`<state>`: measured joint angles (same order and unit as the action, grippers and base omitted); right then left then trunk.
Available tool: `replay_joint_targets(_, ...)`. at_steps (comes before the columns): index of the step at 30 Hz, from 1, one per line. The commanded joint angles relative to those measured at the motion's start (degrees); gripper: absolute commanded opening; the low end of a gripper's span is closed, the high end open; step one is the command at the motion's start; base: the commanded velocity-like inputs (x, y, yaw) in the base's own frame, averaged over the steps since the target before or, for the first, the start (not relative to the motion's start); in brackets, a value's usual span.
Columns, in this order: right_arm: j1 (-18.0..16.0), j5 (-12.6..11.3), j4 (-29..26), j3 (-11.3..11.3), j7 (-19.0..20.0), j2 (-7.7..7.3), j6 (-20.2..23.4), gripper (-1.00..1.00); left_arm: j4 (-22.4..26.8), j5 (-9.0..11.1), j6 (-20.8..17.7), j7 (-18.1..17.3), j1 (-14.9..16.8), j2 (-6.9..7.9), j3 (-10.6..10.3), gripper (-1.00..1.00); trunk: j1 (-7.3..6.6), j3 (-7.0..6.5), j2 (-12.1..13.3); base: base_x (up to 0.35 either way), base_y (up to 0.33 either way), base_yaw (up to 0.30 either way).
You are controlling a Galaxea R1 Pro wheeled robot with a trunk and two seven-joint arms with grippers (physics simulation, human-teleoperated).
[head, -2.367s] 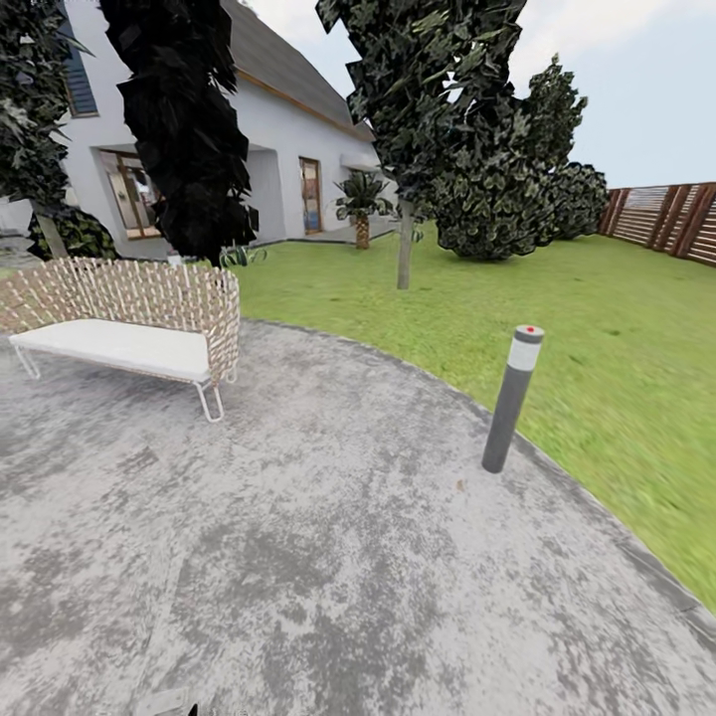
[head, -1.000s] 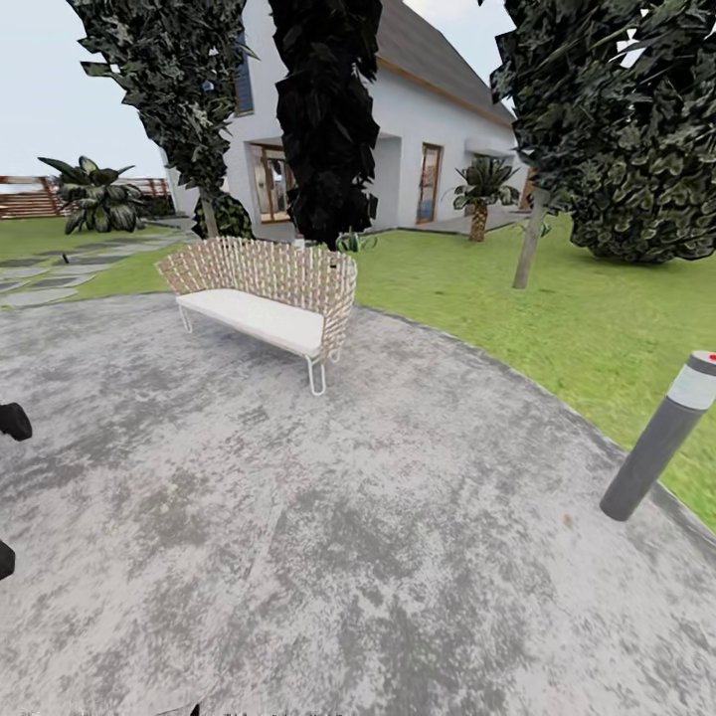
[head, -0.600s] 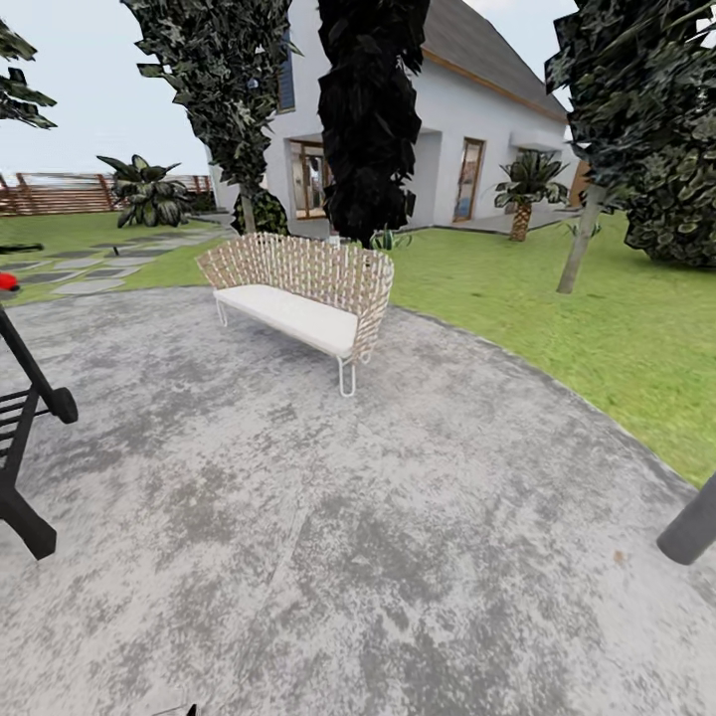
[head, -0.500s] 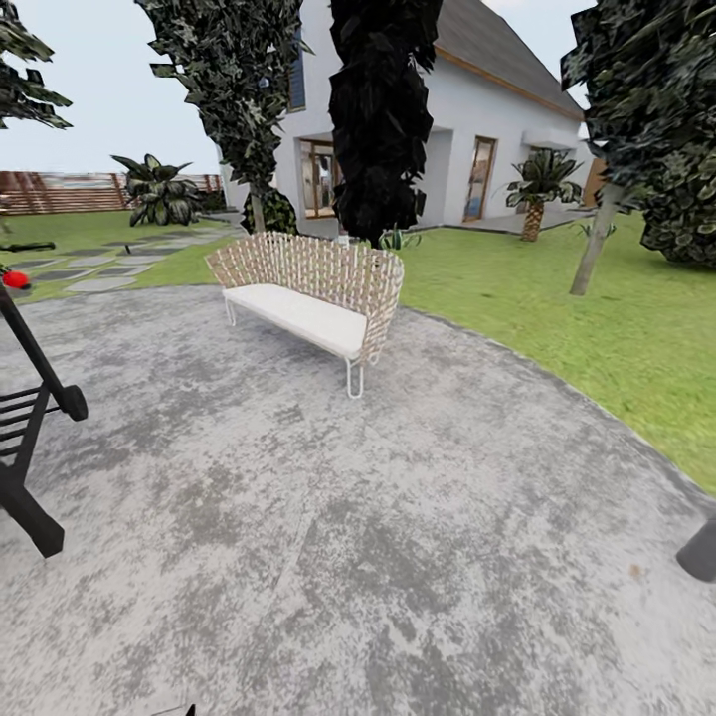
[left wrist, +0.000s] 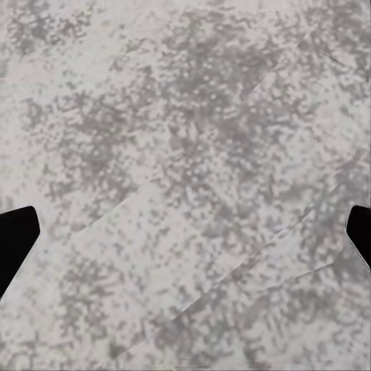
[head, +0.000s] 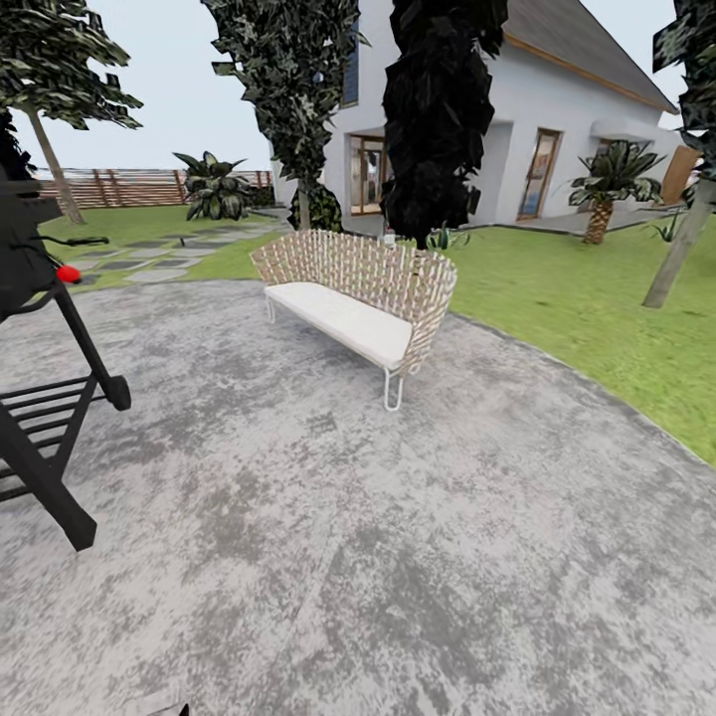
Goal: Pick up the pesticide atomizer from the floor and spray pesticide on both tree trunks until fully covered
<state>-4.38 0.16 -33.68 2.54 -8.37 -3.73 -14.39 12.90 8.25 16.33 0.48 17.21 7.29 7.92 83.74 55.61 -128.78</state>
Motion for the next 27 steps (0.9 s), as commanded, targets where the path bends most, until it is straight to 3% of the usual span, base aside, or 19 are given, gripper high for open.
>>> replay_joint_targets(1,-0.02,0.02,0.02,0.27,-0.42,-0.05,-0.11,1.00,-0.06,0.54,0.19,0.04,0.04,0.01,-0.18,1.00,0.02,0.09,-0.02,0.339,-0.094,0.271)
replay_joint_targets(7,-0.02,0.24,0.20,0.64,-0.20,-0.05,-0.11,1.00,-0.07,0.53,0.19,0.04,0.02,-0.06,-0.15,1.00,0.02,0.26,-0.02,0.339,-0.087,0.189)
replay_joint_targets(14,-0.02,3.33,0.36,5.91,-0.45,-0.13,-0.18,1.00,-0.07,0.53,0.19,0.04,0.05,-0.08,-0.18,1.00,0.02,0.29,-0.02,0.339,-0.045,0.018)
replay_joint_targets(27,-0.03,3.69,0.54,6.37,-0.51,-0.25,-0.21,1.00,-0.07,0.50,0.13,0.04,0.05,-0.10,-0.12,1.00,0.02,0.29,-0.02,0.340,-0.002,0.001)
